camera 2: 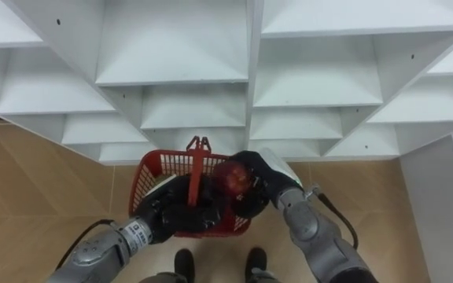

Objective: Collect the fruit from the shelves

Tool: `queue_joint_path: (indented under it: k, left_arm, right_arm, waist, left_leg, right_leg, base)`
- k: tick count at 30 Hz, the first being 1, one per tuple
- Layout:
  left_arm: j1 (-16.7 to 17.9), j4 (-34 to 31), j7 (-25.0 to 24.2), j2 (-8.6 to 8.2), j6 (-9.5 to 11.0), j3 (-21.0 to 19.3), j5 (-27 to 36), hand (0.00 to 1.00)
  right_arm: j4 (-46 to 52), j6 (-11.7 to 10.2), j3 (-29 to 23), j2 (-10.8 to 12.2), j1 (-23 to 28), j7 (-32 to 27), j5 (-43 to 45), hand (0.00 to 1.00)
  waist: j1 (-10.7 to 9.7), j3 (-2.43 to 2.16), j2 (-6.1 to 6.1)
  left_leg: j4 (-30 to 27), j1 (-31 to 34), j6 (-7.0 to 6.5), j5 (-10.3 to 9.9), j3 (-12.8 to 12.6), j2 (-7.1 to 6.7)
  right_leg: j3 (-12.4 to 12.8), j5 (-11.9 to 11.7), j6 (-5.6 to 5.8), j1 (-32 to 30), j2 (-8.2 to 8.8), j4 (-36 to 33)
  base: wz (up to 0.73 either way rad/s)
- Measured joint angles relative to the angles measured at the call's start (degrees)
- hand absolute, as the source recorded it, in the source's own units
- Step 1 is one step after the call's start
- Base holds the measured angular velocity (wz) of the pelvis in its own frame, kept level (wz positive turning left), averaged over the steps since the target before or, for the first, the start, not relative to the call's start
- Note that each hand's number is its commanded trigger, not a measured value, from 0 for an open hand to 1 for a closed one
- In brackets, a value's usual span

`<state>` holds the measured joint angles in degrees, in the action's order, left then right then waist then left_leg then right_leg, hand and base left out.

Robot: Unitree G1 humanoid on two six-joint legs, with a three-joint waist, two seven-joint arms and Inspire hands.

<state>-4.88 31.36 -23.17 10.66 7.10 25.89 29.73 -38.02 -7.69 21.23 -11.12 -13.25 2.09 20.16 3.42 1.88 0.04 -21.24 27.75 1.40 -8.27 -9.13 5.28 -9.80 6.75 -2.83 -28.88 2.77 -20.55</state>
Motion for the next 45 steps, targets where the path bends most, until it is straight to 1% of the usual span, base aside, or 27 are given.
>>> queue_joint_path:
  k: [5, 18, 24, 27, 30, 33, 34, 36, 39, 41, 43, 44, 45]
  left_arm:
    - [-0.07, 0.01, -0.19, 0.07, -0.07, 0.09, 0.0, 1.0]
    - [-0.14, 0.04, -0.14, -0.09, -0.11, 0.1, -0.01, 1.0]
    - [-0.16, 0.04, -0.14, -0.77, -0.11, 0.06, -0.01, 1.0]
    - [-0.15, 0.04, -0.12, -0.74, -0.11, 0.06, -0.2, 1.0]
    - [-0.12, 0.05, 0.03, -0.62, -0.11, 0.06, -0.73, 1.0]
    - [-0.1, 0.04, 0.09, -0.43, -0.09, -0.21, -2.29, 1.0]
    - [-0.09, 0.09, 0.3, -0.52, -0.09, -0.63, -4.02, 1.0]
    - [0.29, 0.26, 0.71, -0.37, -0.09, -1.27, -6.99, 1.0]
    - [1.22, 0.83, 1.73, 0.34, 0.01, -1.64, -10.94, 1.0]
    - [1.35, 2.73, 2.67, 0.99, 0.07, -2.33, -14.54, 1.0]
    - [1.44, 5.56, 3.6, 1.54, 0.37, -2.92, -16.99, 1.0]
    - [1.85, 7.17, 4.43, 2.12, 0.51, -3.27, -18.37, 1.0]
    - [2.29, 7.51, 4.93, 2.52, 0.52, -3.3, -18.9, 1.0]
  right_arm:
    - [0.18, -1.07, 0.02, 0.33, -0.09, 0.55, -0.11, 0.0]
    - [0.29, -1.14, 0.08, 0.42, -0.29, 0.55, -0.11, 0.0]
    - [0.5, -1.14, 0.36, 0.41, -0.27, 0.52, -1.17, 0.0]
    - [0.5, -1.14, 0.66, 0.27, -0.18, 0.35, -1.94, 0.0]
    - [0.49, -1.14, 0.67, 0.26, 0.3, 0.01, -1.92, 0.0]
    - [0.23, -1.65, 0.53, 0.24, 0.51, -0.16, -2.26, 0.0]
    - [-0.75, -2.48, 0.37, 0.1, 0.47, -0.18, -2.52, 0.0]
    - [-2.49, -2.83, 0.04, 0.3, 0.48, -0.06, -3.42, 0.0]
    - [-3.2, -2.83, 0.04, 0.07, 1.82, 0.07, -5.46, 0.0]
    - [-3.44, -2.88, -0.03, -0.09, 3.18, 0.02, -9.14, 0.0]
    - [-5.75, -3.13, 0.0, -0.19, 3.79, 0.0, -10.51, 0.0]
    - [-6.36, -3.1, 0.01, -0.64, 4.75, -0.02, -10.77, 0.0]
    - [-6.38, -3.12, 0.05, -0.89, 5.43, -0.02, -11.08, 0.0]
  waist:
    - [0.0, -0.01, 0.02]
    - [0.12, -0.09, 0.15]
    - [0.23, -0.13, 0.2]
    - [0.23, -0.2, 0.3]
    - [0.15, -0.42, 0.66]
    - [0.12, -0.56, 0.87]
    - [0.16, -0.56, 0.87]
    - [0.26, -0.55, 0.88]
    - [0.17, -0.55, 0.86]
    - [-0.1, -0.54, 0.85]
    - [-0.17, -0.53, 0.83]
    - [-0.13, -0.54, 0.84]
    - [-0.03, -0.55, 0.83]
  left_leg:
    - [-0.01, 0.04, 0.0, 0.0, 0.0, 0.02]
    - [-0.12, 0.05, 0.0, 0.0, 0.02, 0.05]
    - [-0.18, 0.03, 0.0, 0.0, 0.02, 0.06]
    - [-0.17, 0.01, 0.0, 0.0, 0.02, 0.07]
    - [-0.13, -0.2, 0.0, 0.0, 0.02, 0.12]
    - [-0.04, -0.66, -0.01, 0.01, 0.01, 0.08]
    - [0.04, -0.94, -0.01, 0.01, -0.07, 0.04]
    - [0.23, -1.6, -0.02, 0.01, -0.16, -0.02]
    - [0.72, -2.96, -0.03, 0.02, -0.15, -0.07]
    - [1.35, -3.84, 0.06, 0.12, -0.02, -0.11]
    - [2.7, -5.36, 0.12, 0.55, -0.03, -0.28]
    - [3.42, -6.13, 0.21, 0.72, 0.02, -0.27]
    - [3.72, -6.53, 0.27, 0.81, 0.03, -0.26]
  right_leg:
    - [-0.01, 0.0, -0.01, -0.03, -0.02, 0.02]
    - [-0.33, -0.06, -0.06, 0.0, -0.02, -0.07]
    - [-0.3, -0.07, -0.07, 0.08, -0.03, -0.11]
    - [-0.36, -0.08, -0.08, 0.13, -0.03, -0.12]
    - [-0.31, -0.3, -0.02, 0.52, -0.14, 0.02]
    - [-0.38, -0.31, 0.0, 0.98, -0.07, 0.08]
    - [-0.31, -0.31, 0.0, 1.03, -0.02, -0.09]
    - [-0.12, -0.29, 0.02, 1.53, -0.02, -0.1]
    - [0.15, -0.16, 0.1, 2.72, -0.04, 0.21]
    - [0.0, -0.14, 0.13, 3.65, -0.12, 0.96]
    - [-0.15, -0.23, 0.17, 5.02, -0.15, 1.84]
    - [-0.43, -0.39, 0.14, 5.84, -0.27, 2.64]
    - [-0.47, -0.45, 0.13, 6.26, -0.32, 2.97]
  base:
    - [0.0]
    - [0.0]
    - [0.0]
    - [0.0]
    - [0.0]
    - [0.0]
    - [-0.03]
    - [-0.04]
    - [0.0]
    - [0.0]
    - [0.0]
    - [0.0]
    - [0.03]
